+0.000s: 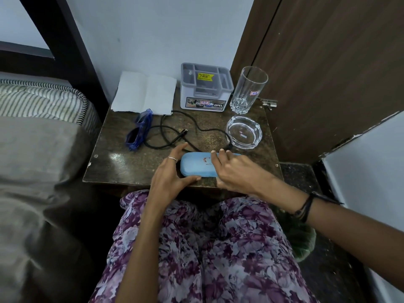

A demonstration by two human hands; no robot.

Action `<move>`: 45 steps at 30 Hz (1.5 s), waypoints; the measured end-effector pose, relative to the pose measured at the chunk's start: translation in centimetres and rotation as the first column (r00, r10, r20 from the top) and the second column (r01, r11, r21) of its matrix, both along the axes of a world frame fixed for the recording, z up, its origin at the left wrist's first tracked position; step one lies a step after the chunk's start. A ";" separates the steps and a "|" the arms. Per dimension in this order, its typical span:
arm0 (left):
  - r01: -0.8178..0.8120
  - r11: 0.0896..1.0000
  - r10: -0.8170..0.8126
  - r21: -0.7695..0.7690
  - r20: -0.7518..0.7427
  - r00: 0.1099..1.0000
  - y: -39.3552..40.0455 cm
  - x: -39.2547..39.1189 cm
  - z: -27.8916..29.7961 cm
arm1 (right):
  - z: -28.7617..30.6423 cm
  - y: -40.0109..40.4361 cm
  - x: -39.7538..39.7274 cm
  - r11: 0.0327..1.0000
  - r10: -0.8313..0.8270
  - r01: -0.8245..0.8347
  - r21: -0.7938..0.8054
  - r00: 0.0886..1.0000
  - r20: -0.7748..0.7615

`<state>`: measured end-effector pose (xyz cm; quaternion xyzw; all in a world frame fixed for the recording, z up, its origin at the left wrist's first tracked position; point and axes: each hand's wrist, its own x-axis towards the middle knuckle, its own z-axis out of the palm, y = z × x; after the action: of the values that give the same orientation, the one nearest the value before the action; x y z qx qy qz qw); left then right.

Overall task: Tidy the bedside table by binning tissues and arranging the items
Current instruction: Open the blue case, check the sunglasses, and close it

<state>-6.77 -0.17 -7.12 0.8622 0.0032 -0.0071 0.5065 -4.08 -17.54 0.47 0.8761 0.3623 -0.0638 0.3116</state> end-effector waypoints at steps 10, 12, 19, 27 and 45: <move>0.010 1.000 -0.009 0.010 -0.013 1.000 0.3 0.0 -0.3 | 2.9 -0.7 1.6 0.976 0.065 -0.023 0.214 0.980 -0.188; 0.001 1.000 0.000 0.019 -0.027 1.000 0.3 0.1 -0.3 | 3.5 -1.1 2.3 0.955 0.026 0.055 0.293 0.964 -0.266; 0.022 0.998 -0.021 0.053 -0.024 0.999 0.4 0.4 -0.1 | 3.2 -2.3 5.3 0.819 -0.075 0.215 0.532 0.959 -0.273; 0.044 0.994 -0.034 0.100 -0.099 0.994 0.1 0.6 0.2 | 4.7 3.7 8.0 0.781 -0.160 0.245 0.575 0.968 -0.196; 0.016 1.000 -0.016 -0.002 -0.068 0.998 0.2 0.4 0.1 | -0.4 16.1 10.7 -0.218 -0.048 0.906 0.363 0.362 -0.931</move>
<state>-6.38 0.04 -7.02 0.8610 0.0137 -0.0407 0.5068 6.61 -1.46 0.04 0.8017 -0.0607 -0.2402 -0.5439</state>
